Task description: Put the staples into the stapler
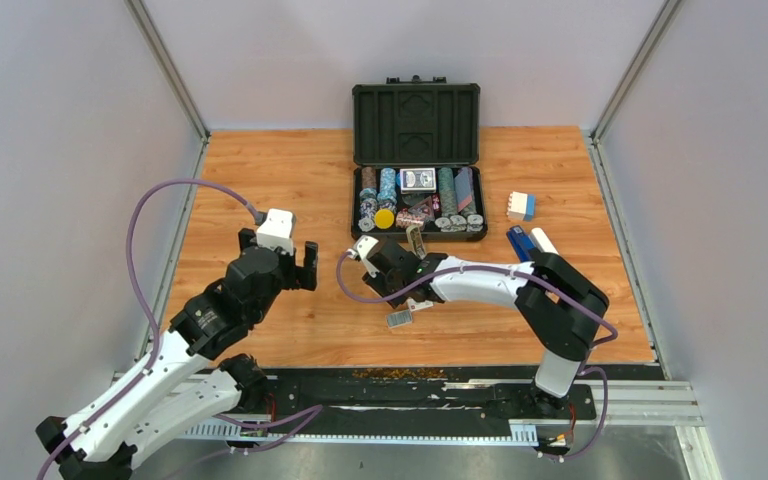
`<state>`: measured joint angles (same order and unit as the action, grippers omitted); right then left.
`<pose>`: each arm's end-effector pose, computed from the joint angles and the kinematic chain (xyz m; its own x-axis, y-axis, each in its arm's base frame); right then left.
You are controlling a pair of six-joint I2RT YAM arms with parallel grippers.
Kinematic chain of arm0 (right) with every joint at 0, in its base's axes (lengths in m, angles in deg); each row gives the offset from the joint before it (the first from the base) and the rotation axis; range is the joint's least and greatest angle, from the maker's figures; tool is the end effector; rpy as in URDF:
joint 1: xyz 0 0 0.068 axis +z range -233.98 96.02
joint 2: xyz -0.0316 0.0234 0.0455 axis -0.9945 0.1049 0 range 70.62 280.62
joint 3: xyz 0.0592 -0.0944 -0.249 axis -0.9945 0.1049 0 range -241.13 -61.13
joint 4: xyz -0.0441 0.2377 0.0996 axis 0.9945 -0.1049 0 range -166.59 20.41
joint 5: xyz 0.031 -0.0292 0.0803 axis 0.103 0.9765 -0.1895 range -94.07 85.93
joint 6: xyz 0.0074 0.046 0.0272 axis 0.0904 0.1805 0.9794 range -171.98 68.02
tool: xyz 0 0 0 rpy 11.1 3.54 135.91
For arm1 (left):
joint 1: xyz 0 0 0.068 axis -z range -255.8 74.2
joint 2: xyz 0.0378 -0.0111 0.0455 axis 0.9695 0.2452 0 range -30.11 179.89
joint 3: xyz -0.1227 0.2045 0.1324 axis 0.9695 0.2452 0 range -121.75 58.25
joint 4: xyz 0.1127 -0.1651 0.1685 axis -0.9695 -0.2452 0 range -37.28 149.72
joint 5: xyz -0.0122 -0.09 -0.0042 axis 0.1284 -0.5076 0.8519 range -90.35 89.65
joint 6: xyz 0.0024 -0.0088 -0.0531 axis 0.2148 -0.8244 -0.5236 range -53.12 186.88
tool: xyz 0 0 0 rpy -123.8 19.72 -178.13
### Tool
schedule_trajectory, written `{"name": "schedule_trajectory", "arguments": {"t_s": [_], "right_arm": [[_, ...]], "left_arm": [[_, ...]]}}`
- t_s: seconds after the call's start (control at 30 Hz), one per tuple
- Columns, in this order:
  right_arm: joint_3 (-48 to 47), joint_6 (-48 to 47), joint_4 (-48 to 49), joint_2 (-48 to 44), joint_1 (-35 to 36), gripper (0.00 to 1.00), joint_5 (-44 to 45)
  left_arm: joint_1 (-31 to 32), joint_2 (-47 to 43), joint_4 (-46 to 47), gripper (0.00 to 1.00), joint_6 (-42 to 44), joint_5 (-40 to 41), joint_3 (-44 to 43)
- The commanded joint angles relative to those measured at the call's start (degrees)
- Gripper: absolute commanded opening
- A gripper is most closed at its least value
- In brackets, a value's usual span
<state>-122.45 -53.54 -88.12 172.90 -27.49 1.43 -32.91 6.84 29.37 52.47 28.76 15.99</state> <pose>0.1995 0.2950 0.1619 -0.4536 -0.7342 -0.5053 -0.8158 0.5703 -0.0964 0.1163 -0.0845 0.3102 -0.3680 0.0451 -0.9287 0.1861 0.9822 -0.0261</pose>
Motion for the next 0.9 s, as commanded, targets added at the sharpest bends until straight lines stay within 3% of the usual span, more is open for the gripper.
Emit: {"name": "schedule_trajectory", "arguments": {"t_s": [0.0, 0.27, 0.43, 0.87], "right_arm": [[4.4, 0.6, 4.7, 7.7, 0.0, 0.15, -1.2], [3.4, 0.9, 3.8, 9.2, 0.0, 0.14, -1.5], [-1.5, 2.0, -1.4, 6.3, 0.0, 0.15, -2.3], [-15.6, 1.8, -11.9, 5.5, -0.8, 0.49, -0.5]], "left_arm": [[-0.9, 0.4, 2.5, 1.00, 0.6, -1.7, -0.1], [-1.2, 0.5, 2.5, 1.00, 0.5, -2.1, -0.1], [-1.3, 0.4, 2.4, 1.00, 0.4, -2.0, -0.1], [-1.5, -0.1, 2.4, 1.00, 0.4, -2.3, 0.0]]}}
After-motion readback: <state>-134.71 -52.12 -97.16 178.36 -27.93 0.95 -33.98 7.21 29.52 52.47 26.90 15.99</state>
